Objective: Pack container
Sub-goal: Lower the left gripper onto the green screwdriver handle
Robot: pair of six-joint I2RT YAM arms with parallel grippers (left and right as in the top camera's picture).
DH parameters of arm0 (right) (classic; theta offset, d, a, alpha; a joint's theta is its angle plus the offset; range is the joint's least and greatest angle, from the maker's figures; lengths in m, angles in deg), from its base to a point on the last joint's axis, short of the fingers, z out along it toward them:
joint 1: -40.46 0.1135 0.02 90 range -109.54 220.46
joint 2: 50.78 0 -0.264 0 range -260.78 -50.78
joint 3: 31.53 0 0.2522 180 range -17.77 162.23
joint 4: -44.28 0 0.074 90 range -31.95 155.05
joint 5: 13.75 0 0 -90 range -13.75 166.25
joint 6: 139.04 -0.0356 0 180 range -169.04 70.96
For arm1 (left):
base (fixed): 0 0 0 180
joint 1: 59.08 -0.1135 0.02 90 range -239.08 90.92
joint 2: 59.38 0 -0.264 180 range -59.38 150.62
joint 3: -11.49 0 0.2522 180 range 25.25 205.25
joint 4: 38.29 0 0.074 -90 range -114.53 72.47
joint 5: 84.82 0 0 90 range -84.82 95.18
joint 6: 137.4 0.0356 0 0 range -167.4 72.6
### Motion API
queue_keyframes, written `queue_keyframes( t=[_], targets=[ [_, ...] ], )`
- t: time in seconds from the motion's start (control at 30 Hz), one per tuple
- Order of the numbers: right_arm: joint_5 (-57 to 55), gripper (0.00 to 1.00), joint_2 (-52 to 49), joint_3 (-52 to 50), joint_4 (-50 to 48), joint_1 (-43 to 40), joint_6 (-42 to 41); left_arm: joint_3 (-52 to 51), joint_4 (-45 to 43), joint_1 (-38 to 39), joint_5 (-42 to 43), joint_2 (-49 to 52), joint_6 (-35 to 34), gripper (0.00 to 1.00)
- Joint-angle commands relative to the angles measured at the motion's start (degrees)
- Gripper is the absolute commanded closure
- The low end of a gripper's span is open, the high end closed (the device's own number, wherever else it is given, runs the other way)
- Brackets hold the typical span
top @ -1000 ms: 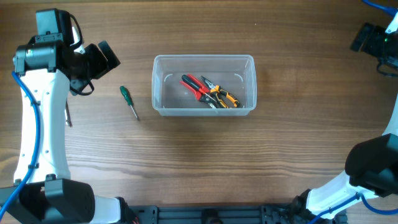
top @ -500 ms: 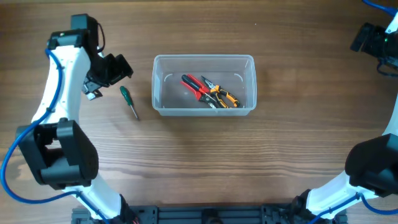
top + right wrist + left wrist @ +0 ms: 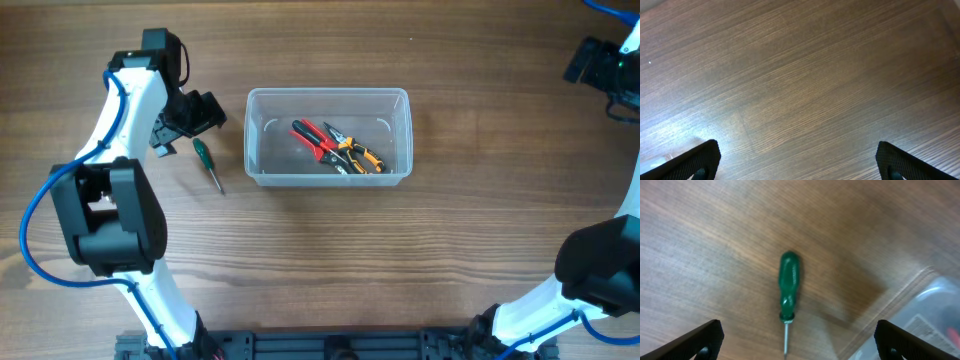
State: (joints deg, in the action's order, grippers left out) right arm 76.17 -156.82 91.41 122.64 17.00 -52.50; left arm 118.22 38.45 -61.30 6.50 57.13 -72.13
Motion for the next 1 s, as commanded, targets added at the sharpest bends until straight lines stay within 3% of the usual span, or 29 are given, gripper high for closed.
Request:
queue_keyframes(
  t=[0.0,0.07,0.17,0.27,0.43,0.77,0.97],
  targets=[
    [-0.6,0.00,-0.9,0.0,-0.1,-0.2,-1.1,0.4,-1.3,0.2,0.3,0.3,0.3,0.00],
    [-0.6,0.00,-0.9,0.0,-0.1,-0.2,-1.1,0.3,-0.5,0.2,0.5,0.3,0.6,0.00],
    [-0.6,0.00,-0.9,0.0,-0.1,-0.2,-1.1,0.3,-0.7,0.2,0.5,0.5,9.2,0.00],
    [-0.6,0.00,-0.9,0.0,-0.1,-0.2,-1.0,0.3,0.7,0.2,0.8,0.5,12.7,0.00],
    [-0.6,0.00,-0.9,0.0,-0.1,-0.2,-1.1,-3.2,-0.3,0.2,2.0,0.5,15.3,0.00],
    [-0.6,0.00,-0.9,0.0,-0.2,-0.2,-1.1,-5.6,-2.5,0.2,1.6,0.5,-5.1,0.00],
    [-0.6,0.00,-0.9,0.0,-0.4,-0.2,-1.1,-5.6,-2.4,0.2,0.0,0.5,-6.6,0.00]
  ],
)
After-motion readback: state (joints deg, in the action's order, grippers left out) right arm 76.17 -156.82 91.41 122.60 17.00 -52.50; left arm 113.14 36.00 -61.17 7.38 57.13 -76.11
